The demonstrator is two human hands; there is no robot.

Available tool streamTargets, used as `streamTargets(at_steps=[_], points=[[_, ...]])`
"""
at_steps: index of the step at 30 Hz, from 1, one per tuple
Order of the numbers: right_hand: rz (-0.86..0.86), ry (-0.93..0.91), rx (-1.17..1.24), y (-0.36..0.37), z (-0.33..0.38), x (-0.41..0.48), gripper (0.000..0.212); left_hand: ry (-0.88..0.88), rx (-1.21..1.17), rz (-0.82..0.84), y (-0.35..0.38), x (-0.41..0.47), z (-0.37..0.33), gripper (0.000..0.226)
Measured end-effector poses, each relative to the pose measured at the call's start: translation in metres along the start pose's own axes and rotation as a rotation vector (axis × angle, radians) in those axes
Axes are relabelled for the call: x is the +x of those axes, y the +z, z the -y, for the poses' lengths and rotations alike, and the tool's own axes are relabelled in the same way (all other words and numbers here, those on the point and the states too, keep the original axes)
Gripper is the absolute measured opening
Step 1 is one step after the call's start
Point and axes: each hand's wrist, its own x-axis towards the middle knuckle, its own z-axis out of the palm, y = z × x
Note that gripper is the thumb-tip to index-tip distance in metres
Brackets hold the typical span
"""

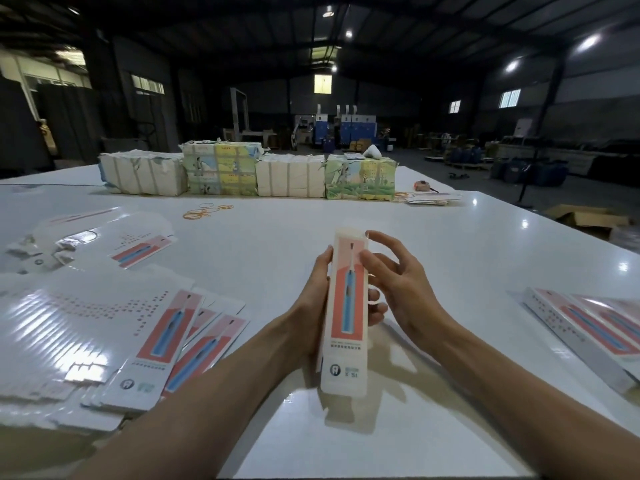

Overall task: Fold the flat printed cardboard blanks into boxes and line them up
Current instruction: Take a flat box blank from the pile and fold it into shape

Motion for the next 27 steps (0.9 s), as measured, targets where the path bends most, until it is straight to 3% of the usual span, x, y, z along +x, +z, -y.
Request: streamTargets(at_steps=[3,6,8,14,18,23,27], points=[[-0.068,-0.001,0.003,-0.004,0.004,0.003,0.044,0.084,0.100,-0.087,0.010,0.006,0.004,0.065],[-0.123,-0.050,-0.079,-0.008,0.003,0.004,0.041,0.314,0.295,-0.203,0.014,0.008,0.004,0.047],[-0.120,-0.057,-0.128,-0.009,0.003,0.004,0.043,0.382,0.307,-0.144,0.017,0.007,0.001,0.054],[-0.078,-0.052,-0.138,-0.010,0.007,0.004,0.053,0.392,0.498,-0.061,0.016,0.009,0.004,0.109],[-0.038,-0.031,-0.155,-0.010,0.008,0.002,0.052,0.358,0.506,-0.103,0.015,0.008,0.003,0.109],[-0.006,-0.013,-0.212,-0.014,0.001,0.007,0.026,0.346,0.550,-0.167,0.012,0.009,0.007,0.101],[-0.013,-0.030,-0.232,-0.015,-0.006,0.008,0.027,0.290,0.602,-0.169,0.009,0.007,0.005,0.099]])
